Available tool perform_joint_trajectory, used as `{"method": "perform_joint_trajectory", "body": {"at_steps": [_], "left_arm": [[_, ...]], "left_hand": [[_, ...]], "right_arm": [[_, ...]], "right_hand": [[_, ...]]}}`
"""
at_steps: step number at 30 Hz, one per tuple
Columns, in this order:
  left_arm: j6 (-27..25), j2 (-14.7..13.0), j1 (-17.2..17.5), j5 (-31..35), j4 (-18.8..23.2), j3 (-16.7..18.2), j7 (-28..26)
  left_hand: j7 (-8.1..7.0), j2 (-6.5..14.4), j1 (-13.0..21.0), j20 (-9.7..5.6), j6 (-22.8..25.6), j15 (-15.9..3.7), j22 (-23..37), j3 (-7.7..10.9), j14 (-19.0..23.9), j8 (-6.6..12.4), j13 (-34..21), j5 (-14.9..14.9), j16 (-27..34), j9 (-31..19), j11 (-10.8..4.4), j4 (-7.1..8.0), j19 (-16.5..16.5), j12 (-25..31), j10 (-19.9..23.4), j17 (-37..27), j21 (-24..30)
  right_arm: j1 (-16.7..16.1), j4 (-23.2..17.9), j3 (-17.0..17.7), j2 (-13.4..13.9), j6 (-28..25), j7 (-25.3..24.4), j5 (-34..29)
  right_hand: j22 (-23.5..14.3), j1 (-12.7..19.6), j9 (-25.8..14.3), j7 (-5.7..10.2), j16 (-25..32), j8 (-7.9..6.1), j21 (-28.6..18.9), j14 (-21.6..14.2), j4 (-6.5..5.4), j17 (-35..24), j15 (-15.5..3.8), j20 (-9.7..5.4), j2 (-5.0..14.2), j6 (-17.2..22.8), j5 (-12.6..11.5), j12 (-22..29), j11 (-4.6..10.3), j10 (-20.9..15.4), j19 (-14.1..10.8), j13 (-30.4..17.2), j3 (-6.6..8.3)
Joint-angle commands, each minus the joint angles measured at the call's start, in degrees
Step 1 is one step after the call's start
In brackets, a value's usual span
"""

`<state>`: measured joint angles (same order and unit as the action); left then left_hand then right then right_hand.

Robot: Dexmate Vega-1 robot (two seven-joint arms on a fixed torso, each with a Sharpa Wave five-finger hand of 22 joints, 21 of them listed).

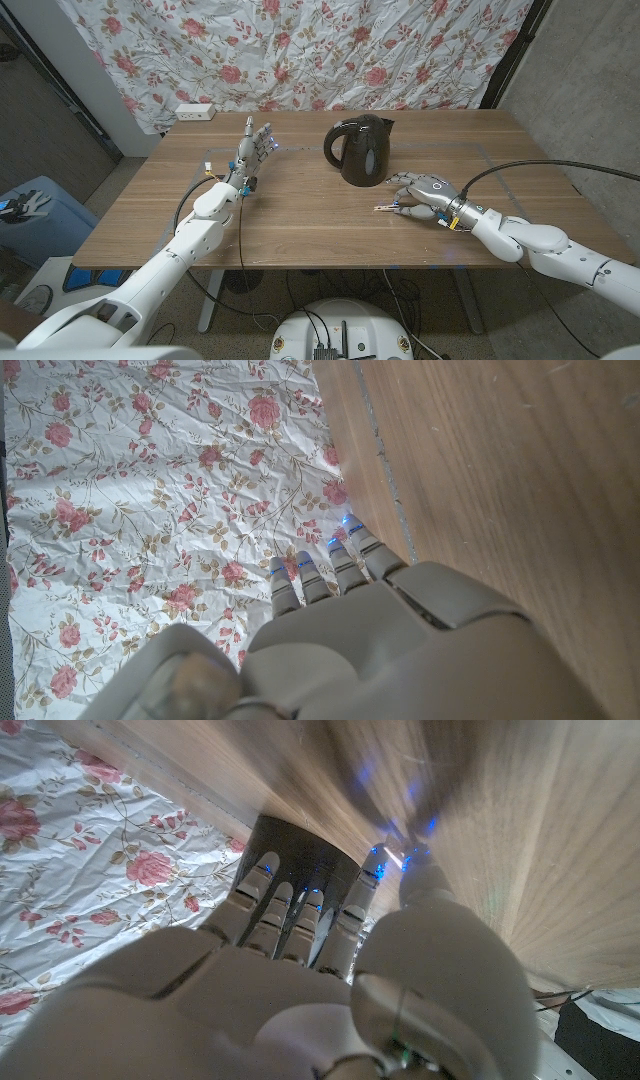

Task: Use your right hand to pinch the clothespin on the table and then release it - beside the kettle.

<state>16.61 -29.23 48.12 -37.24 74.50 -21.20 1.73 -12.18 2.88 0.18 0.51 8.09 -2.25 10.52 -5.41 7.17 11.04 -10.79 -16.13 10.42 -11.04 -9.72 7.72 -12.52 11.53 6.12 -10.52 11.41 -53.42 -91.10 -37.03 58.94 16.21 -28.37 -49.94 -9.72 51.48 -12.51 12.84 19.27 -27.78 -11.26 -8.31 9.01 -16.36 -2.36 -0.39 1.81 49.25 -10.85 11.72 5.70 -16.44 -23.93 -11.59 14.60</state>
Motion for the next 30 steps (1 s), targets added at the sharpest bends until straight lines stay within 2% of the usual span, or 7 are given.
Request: {"method": "perform_joint_trajectory", "body": {"at_steps": [1, 14, 16, 19, 26, 30], "left_arm": [[0.0, 0.0, 0.0, 0.0, 0.0, 0.0, 0.0], [0.0, 0.0, 0.0, 0.0, 0.0, 0.0, 0.0], [0.0, 0.0, 0.0, 0.0, 0.0, 0.0, 0.0], [0.0, 0.0, 0.0, 0.0, 0.0, 0.0, 0.0], [0.0, 0.0, 0.0, 0.0, 0.0, 0.0, 0.0], [0.0, 0.0, 0.0, 0.0, 0.0, 0.0, 0.0]], "left_hand": [[-0.5, 0.6, 0.0, 0.05, 0.0, -0.4, 0.1, 0.04, 0.5, 0.36, -0.1, -0.5, 0.5, -0.3, -0.37, 0.32, -0.5, 0.4, 0.2, -0.2, 0.4], [-0.5, 0.6, 0.0, 0.07, 0.0, -0.38, 0.1, 0.04, 0.5, 0.36, -0.1, -0.5, 0.5, -0.3, -0.39, 0.32, -0.5, 0.3, 0.1, -0.2, 0.4], [-0.5, 0.6, 0.0, 0.02, 0.0, -0.49, 0.1, 0.04, 0.5, 0.36, -0.1, -0.5, 0.5, -0.3, -0.46, 0.32, -0.5, 0.3, 0.1, -0.2, 0.4], [-0.5, 0.6, 0.0, 0.03, 0.0, -0.46, 0.1, 0.04, 0.5, 0.36, -0.1, -0.5, 0.5, -0.3, -0.42, 0.32, -0.4, 0.3, 0.2, -0.2, 0.4], [-0.5, 0.6, 0.0, 0.06, 0.0, -0.37, 0.1, 0.04, 0.5, 0.36, -0.1, -0.5, 0.5, -0.3, -0.45, 0.32, -0.5, 0.3, 0.1, -0.2, 0.4], [-0.5, 0.6, 0.0, 0.08, 0.0, -0.37, 0.1, 0.04, 0.5, 0.36, -0.1, -0.5, 0.5, -0.3, -0.48, 0.32, -0.5, 0.3, 0.2, -0.2, 0.4]], "right_arm": [[-0.2, -1.1, -0.1, 0.7, -1.2, 1.3, 0.3], [-0.3, -2.3, 0.5, 1.3, -0.7, 2.4, 1.0], [-0.1, -2.7, 0.6, 1.7, -0.3, 4.4, 2.0], [-0.3, -2.9, 0.9, 1.7, -0.2, 4.8, 2.4], [-1.1, -3.8, 1.7, 2.2, -0.4, 5.3, 3.1], [-1.9, -4.5, 2.4, 2.0, -1.3, 6.5, 4.7]], "right_hand": [[-0.2, -0.3, 0.1, -0.17, -0.5, 1.07, 0.3, 0.6, -0.15, -0.2, -2.08, 0.93, -1.68, -2.0, -0.4, -0.3, -0.53, 1.1, 0.4, -0.3, -0.75], [-0.2, -3.0, 0.2, -0.3, -1.4, 2.91, 0.6, 1.9, -0.89, -0.1, -0.56, 2.43, -4.16, -5.8, -0.9, -0.6, -1.67, 3.2, 1.9, -0.4, -2.44], [-0.3, -5.0, 0.3, -0.38, -1.8, 3.86, 0.5, 2.5, -1.58, -0.2, -0.1, 2.78, -4.98, -7.6, -1.1, -0.7, -2.14, 4.2, 2.5, -0.4, -3.33], [-0.3, -7.8, 0.6, -0.84, -2.4, 5.86, 0.6, 3.6, -2.42, -0.4, 0.59, 3.45, -5.49, -11.4, -1.7, -0.9, -2.94, 6.2, 4.0, -0.5, -4.28], [-0.3, -9.8, 0.7, -1.59, -2.9, 7.96, 0.6, 4.4, -2.95, -0.6, 1.22, 3.96, -5.52, -15.5, -2.1, -0.9, -3.65, 7.9, 5.3, -0.5, -4.85], [-0.3, -10.8, 0.7, -2.06, -3.2, 8.51, 0.6, 5.0, -3.31, -0.7, 1.78, 4.21, -5.36, -16.6, -2.1, -1.0, -3.95, 8.9, 5.8, -0.5, -5.08]]}}
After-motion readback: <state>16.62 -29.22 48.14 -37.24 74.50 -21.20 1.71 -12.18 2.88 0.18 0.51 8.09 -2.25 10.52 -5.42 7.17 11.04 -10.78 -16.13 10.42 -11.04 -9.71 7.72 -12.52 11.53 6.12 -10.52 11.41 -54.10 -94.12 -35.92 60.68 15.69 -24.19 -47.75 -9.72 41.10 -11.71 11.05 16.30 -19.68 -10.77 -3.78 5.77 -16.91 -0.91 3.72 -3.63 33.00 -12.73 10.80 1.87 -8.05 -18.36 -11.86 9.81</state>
